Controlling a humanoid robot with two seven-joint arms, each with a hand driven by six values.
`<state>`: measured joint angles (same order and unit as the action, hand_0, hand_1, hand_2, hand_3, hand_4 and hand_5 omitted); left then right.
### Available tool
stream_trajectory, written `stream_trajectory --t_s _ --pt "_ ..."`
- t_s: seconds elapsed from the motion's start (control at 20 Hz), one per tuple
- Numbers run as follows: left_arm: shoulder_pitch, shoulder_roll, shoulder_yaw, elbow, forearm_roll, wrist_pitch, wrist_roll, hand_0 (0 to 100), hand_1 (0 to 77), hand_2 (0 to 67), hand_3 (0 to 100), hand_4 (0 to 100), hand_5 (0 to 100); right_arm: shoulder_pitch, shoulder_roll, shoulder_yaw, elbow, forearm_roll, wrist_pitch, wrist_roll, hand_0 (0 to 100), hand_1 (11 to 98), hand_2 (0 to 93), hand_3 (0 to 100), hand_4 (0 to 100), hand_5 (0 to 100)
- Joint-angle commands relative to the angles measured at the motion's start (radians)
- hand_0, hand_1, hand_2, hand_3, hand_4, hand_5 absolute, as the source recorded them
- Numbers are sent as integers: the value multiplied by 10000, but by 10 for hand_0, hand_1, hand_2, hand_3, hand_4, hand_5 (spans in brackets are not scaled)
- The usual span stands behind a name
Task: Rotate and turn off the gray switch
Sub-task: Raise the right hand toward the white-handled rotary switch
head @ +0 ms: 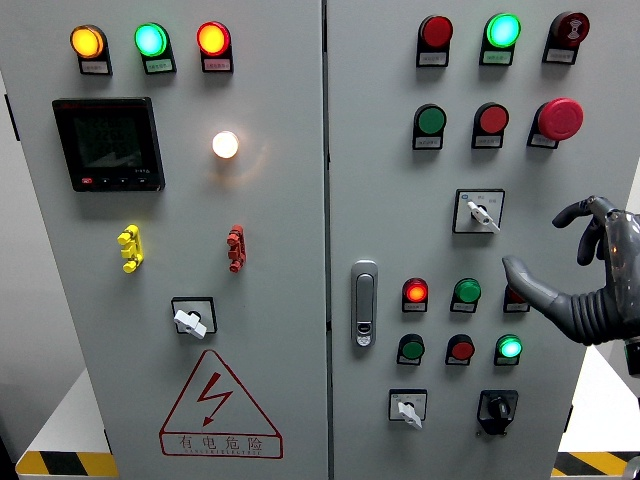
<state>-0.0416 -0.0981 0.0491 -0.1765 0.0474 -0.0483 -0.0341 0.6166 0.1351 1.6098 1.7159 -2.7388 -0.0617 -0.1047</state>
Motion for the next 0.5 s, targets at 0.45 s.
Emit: stream_trajectory --t_s 0.45 --pt "79 0 0 1 1 7 3 0 0 102 207 121 127 813 -1 -344 -1129 -9 -12 -11 0 456 599 933 849 1000"
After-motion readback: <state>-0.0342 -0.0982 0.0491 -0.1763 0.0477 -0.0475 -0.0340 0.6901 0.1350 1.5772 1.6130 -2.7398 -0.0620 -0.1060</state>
